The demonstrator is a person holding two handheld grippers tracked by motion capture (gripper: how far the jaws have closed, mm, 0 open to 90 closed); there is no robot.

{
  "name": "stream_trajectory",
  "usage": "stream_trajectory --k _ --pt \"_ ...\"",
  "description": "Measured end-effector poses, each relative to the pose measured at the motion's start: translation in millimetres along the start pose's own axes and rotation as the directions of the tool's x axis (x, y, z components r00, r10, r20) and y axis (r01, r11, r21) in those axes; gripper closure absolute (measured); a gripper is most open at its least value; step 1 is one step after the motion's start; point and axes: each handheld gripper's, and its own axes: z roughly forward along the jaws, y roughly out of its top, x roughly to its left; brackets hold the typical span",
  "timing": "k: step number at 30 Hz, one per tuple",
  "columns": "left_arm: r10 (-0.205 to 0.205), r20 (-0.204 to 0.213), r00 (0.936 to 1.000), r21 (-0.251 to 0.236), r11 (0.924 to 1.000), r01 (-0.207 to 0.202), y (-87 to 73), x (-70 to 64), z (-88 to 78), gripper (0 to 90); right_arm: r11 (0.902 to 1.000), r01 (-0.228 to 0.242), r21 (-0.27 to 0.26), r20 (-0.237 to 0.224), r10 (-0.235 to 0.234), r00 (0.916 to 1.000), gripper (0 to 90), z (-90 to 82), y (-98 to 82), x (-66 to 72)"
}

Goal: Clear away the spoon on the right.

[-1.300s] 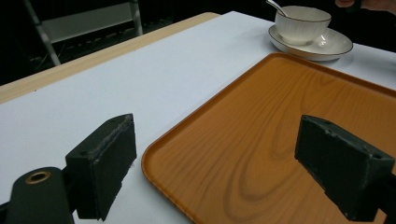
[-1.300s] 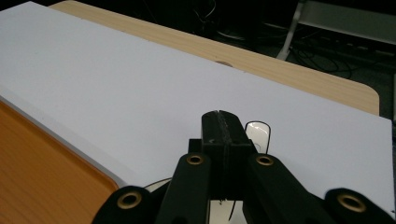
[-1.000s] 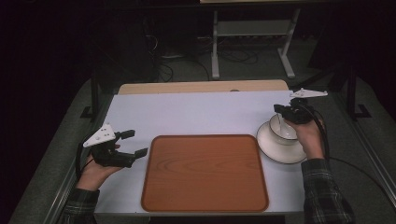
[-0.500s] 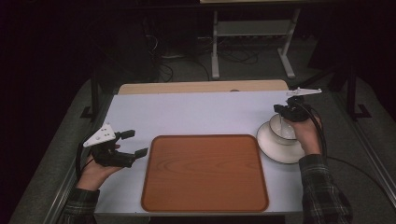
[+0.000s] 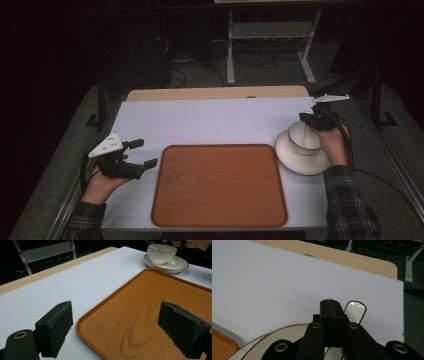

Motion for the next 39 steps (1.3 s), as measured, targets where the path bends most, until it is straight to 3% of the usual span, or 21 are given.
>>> stream_trajectory --k 16,22,27,31,35,39 --pt "-0.001 -0.001 1.0 -0.001 1.0 0.001 -0.1 0.2 -0.5 12.0 0.9985 -0.054 0.009 0.062 0.053 0.9967 89.8 -15.0 -8.5 -14.6" --pt "-0.001 -0.001 1.0 -0.001 1.0 0.001 0.1 -0.2 -0.6 12.0 0.9973 -0.074 0.001 0.064 0.074 0.9952 89.8 -20.8 -14.5 -17.3" --pt "-0.001 -0.001 1.0 0.001 1.0 0.001 0.1 -0.5 -0.2 12.0 0.9952 -0.085 -0.048 0.007 0.085 0.9963 89.6 -29.6 -17.7 -17.7" --pt "0.0 -0.002 1.0 -0.001 1.0 0.0 0.1 -0.3 -0.7 12.0 0.9926 -0.07 -0.099 -0.039 0.067 0.997 83.1 -40.3 -15.4 -14.0" --pt "0.002 -0.003 1.0 0.0 1.0 -0.002 0.2 -0.2 -1.2 12.0 0.9872 -0.06 -0.147 -0.073 0.05 0.9961 68.8 -52.9 -13.7 -10.7" --pt "0.002 -0.003 1.0 0.0 1.0 -0.002 0.2 0.0 -1.3 12.0 0.9855 -0.066 -0.156 -0.076 0.054 0.9956 62.0 -57.7 -14.4 -13.1"
